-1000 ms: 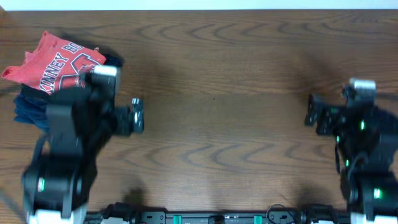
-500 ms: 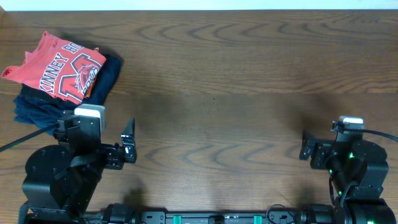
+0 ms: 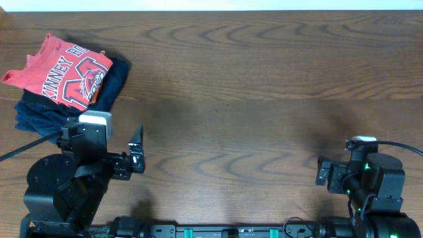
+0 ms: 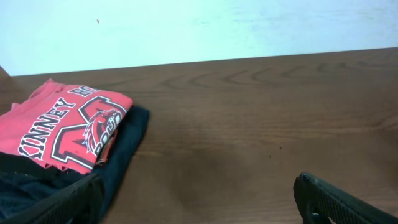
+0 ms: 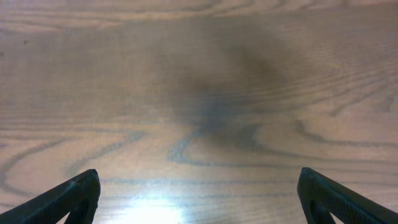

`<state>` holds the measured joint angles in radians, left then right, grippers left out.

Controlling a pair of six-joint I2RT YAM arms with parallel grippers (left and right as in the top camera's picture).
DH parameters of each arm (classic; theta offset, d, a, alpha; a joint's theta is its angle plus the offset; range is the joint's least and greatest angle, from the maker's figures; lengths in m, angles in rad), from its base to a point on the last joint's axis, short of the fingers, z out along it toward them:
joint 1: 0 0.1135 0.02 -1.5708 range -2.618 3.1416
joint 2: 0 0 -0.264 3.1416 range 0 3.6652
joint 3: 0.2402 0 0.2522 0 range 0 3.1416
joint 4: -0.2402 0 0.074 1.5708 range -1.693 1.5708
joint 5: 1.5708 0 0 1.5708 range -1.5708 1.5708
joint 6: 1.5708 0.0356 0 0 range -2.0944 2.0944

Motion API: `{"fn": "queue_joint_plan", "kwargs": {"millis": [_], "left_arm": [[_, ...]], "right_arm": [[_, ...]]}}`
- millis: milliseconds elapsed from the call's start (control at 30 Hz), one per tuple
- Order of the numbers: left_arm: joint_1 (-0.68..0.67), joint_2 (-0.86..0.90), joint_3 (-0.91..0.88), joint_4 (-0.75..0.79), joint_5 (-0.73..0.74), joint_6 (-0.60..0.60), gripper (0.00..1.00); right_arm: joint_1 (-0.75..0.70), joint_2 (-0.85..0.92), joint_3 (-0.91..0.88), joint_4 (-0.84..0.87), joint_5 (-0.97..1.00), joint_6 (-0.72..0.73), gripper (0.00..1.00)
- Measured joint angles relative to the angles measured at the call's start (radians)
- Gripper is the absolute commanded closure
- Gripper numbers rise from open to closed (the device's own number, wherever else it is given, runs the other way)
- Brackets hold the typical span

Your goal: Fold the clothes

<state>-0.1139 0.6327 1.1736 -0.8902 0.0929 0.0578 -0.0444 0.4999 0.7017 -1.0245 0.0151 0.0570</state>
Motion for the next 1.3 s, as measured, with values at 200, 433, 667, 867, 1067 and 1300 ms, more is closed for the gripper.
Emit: {"fn": "queue_joint_plan", "kwargs": {"millis": [200, 433, 667, 867, 1067, 1300], "left_arm": [[0.000, 0.000, 0.000, 0.000, 0.000, 0.000, 0.02], [0.000, 0.000, -0.001, 0.000, 0.000, 0.000, 0.02], [0.000, 0.000, -0.001, 0.000, 0.000, 0.000, 0.02], [0.000, 0.000, -0.001, 0.000, 0.000, 0.000, 0.02], [0.000, 0.000, -0.001, 0.000, 0.000, 0.000, 0.02], [0.000, 0.000, -0.002, 0.000, 0.000, 0.000, 0.02]], "right_arm": [[0.000, -0.053, -0.040, 0.212, -0.001, -0.045, 0.01], [0.000, -0.262, -0.270, 0.570, -0.009, -0.071, 0.01], [0.000, -0.430, -0.496, 0.915, -0.015, -0.078, 0.01], [0.000, -0.486, -0.643, 1.110, -0.016, -0.085, 0.01], [0.000, -0.489, -0.694, 1.059, -0.015, -0.107, 0.01], [0.000, -0.485, -0.695, 0.955, -0.019, -0.113, 0.01]]}}
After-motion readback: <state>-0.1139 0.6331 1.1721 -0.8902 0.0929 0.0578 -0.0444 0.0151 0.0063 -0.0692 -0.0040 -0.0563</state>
